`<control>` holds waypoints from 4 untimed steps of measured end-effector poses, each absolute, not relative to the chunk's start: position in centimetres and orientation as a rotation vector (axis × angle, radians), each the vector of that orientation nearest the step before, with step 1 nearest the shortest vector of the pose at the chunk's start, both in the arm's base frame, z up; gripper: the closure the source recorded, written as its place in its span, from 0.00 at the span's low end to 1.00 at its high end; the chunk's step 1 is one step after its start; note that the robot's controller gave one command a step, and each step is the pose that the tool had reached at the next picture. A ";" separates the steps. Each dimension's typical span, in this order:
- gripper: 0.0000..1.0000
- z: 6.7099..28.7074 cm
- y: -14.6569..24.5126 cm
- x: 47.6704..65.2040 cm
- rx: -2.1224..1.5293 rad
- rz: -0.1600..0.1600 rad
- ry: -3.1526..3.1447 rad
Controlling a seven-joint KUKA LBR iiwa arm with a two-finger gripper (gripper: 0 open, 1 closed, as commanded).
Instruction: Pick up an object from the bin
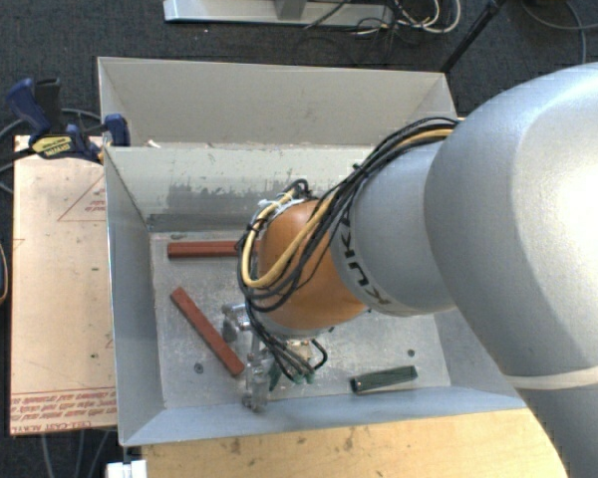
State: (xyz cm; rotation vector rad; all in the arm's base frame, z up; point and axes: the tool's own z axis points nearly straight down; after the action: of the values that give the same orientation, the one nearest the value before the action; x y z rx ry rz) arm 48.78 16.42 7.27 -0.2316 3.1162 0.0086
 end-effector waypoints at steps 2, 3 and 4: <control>0.00 12.8 12.8 50.5 -1.012 -0.001 2.979; 0.00 6.8 9.8 51.4 -1.308 0.002 2.859; 1.00 7.1 9.9 51.5 -1.307 0.001 2.856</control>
Offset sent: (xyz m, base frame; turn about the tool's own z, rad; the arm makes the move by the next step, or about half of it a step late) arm 0.0309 0.0277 0.1246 -0.2287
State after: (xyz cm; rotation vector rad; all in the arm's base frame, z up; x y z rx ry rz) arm 51.48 9.91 7.06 -1.3072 2.8558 0.0015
